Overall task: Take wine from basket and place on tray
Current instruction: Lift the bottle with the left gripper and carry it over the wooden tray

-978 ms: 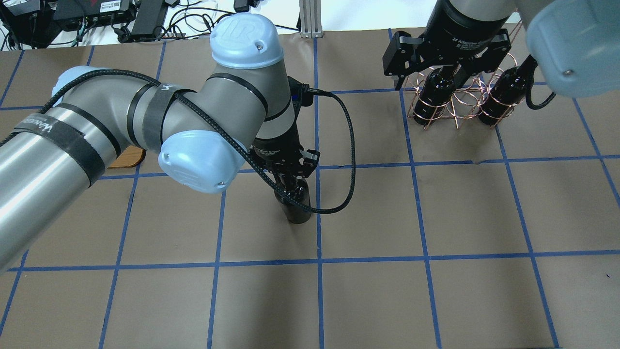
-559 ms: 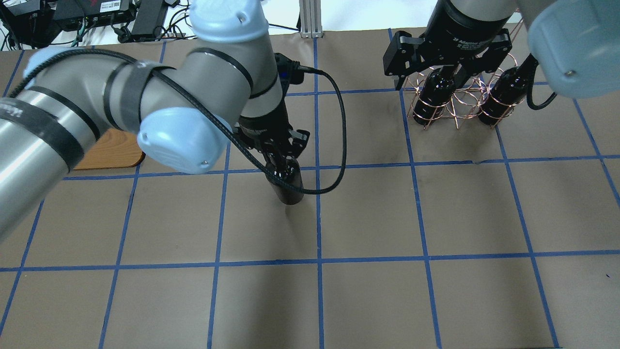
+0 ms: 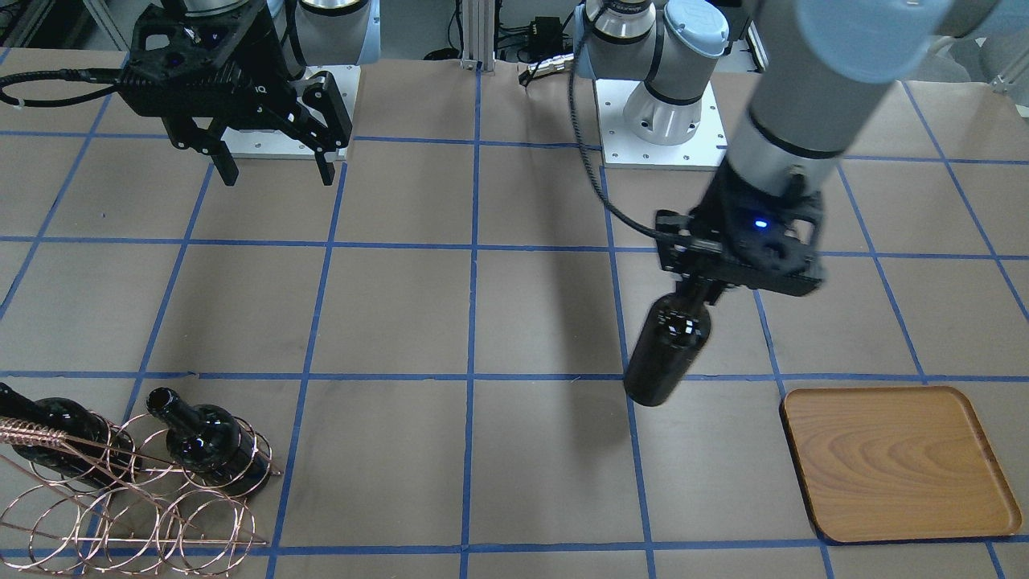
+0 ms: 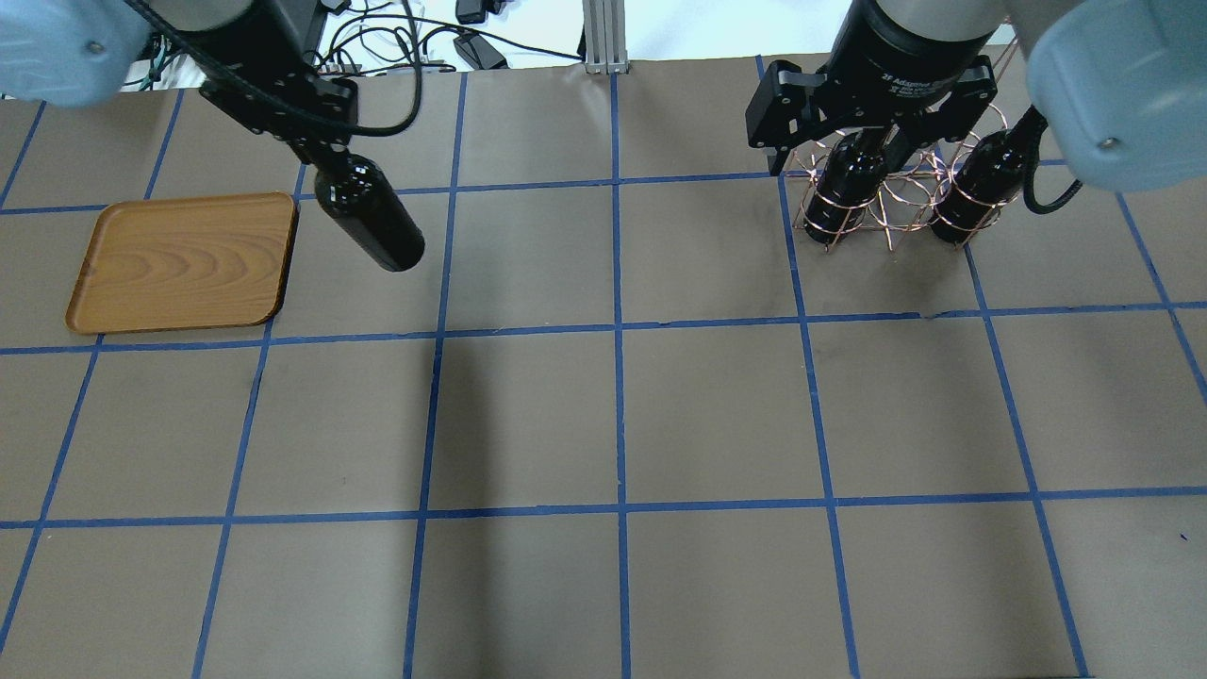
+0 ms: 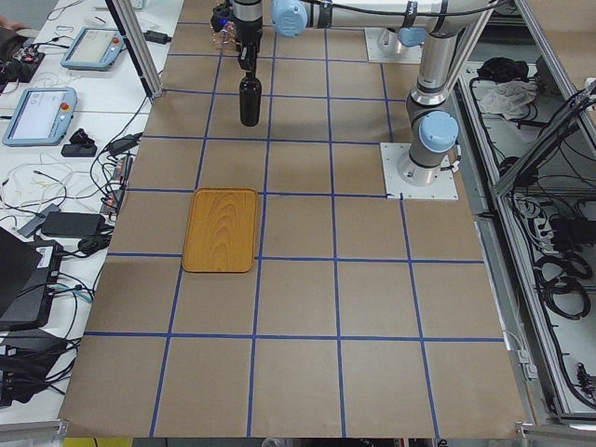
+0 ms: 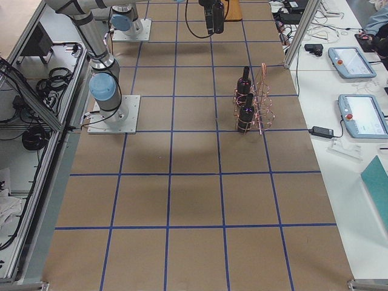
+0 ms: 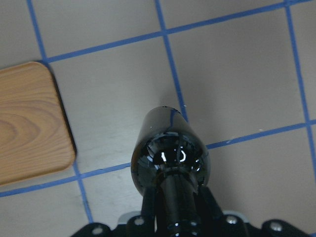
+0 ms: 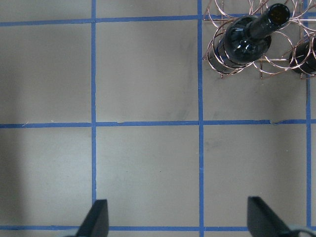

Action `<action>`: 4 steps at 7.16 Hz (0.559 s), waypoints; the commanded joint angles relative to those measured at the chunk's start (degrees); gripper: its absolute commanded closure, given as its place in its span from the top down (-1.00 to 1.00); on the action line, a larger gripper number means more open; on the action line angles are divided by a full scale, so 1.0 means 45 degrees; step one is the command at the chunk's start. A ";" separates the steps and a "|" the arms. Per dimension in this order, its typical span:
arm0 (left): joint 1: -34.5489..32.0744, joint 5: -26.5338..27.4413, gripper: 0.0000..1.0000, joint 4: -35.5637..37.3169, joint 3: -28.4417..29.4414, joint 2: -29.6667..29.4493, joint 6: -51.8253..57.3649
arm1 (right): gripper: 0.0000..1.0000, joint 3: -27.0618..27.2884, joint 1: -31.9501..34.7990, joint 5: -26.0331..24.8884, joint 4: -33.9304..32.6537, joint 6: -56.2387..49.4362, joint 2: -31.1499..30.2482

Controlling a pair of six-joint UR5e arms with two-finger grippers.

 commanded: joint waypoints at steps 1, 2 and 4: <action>0.2103 0.0540 -1.00 -0.0060 0.1015 -0.1027 0.2749 | 1.00 0.0000 0.0003 0.0001 0.0001 0.0000 0.0001; 0.2883 0.0544 -1.00 -0.0022 0.1425 -0.1516 0.3343 | 1.00 0.0000 0.0022 0.0001 0.0001 0.0000 0.0001; 0.4078 0.0698 -1.00 0.0114 0.2188 -0.2590 0.4340 | 1.00 0.0000 0.0022 0.0001 0.0001 0.0000 0.0001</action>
